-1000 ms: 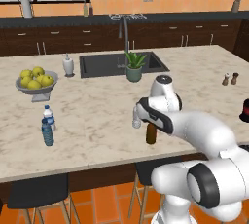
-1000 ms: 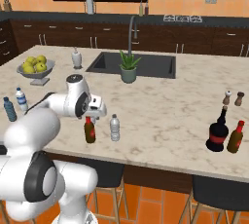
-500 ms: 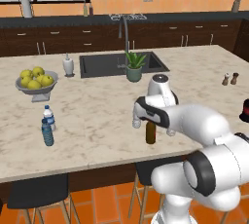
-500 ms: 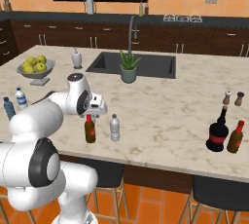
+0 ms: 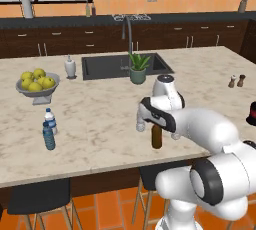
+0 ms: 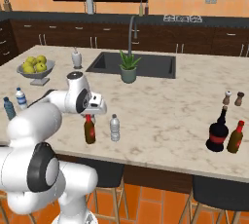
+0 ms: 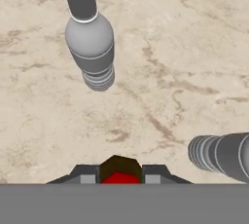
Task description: Move the plastic bottles in the middle to the plastics group, and the glass bottles in the middle to the glass group.
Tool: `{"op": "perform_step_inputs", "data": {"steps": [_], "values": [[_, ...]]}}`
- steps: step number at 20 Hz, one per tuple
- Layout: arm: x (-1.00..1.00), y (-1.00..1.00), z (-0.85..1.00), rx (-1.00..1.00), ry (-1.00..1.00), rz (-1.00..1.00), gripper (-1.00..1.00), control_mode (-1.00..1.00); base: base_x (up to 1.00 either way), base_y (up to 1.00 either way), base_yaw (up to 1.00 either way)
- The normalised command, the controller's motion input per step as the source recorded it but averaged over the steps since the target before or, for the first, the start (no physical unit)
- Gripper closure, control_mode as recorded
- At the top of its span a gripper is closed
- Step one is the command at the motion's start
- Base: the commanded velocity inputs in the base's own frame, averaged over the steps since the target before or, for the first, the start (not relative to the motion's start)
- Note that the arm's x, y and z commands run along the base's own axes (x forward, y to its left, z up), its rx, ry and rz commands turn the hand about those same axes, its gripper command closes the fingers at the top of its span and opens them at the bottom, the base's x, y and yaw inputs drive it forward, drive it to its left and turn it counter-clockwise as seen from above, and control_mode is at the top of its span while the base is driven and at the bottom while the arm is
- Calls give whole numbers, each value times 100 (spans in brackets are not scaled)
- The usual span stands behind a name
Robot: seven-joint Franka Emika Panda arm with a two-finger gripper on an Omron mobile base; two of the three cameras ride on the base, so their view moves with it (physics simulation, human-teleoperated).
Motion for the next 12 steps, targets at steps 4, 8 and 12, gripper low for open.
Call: {"op": "perform_step_inputs", "data": {"steps": [4, 8, 12], "values": [[-52, -23, 19, 0, -1, 0, 100, -100, 0, 0, 0], [-55, -49, 22, 1, -10, 0, 100, -100, 0, 0, 0], [-47, -70, 8, 0, -9, 0, 100, -100, 0, 0, 0]]}}
